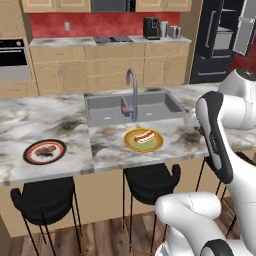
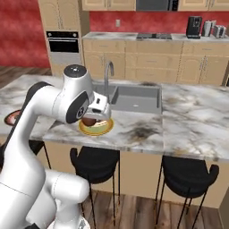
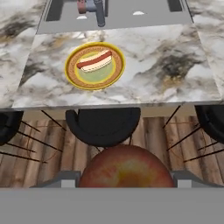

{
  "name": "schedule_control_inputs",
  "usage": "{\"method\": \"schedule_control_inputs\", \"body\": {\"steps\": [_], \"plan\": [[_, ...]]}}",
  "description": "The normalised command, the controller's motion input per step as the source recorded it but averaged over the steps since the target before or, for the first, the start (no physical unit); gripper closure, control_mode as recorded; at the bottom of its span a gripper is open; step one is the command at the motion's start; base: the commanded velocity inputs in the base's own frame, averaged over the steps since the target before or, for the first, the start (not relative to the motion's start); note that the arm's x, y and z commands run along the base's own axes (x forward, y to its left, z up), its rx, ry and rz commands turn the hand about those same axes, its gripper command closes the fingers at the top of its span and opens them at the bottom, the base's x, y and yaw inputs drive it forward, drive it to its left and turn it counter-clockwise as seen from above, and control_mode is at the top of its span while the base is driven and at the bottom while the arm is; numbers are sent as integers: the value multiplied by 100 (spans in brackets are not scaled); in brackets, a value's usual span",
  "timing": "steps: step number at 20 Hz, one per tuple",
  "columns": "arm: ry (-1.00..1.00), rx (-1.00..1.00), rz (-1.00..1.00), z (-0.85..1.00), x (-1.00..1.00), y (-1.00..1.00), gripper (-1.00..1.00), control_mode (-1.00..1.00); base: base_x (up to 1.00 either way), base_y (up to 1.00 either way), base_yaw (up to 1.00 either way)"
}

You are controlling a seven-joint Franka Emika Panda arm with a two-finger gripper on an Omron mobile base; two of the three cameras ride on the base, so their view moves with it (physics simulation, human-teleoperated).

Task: Pick up the apple and peach from the fridge and place one fruit on each plate on the dining counter.

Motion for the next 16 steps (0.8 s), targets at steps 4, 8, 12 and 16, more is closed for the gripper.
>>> {"method": "schedule_control_inputs", "body": {"steps": [4, 8, 12, 16], "plan": [[0, 0, 0, 0, 0, 0, 100, 100, 67, 13, -3], [0, 0, 0, 0, 0, 0, 100, 100, 14, 2, 0], [0, 0, 0, 0, 0, 0, 100, 100, 36, 31, -5], [0, 0, 0, 0, 0, 0, 100, 100, 22, 35, -8]]}}
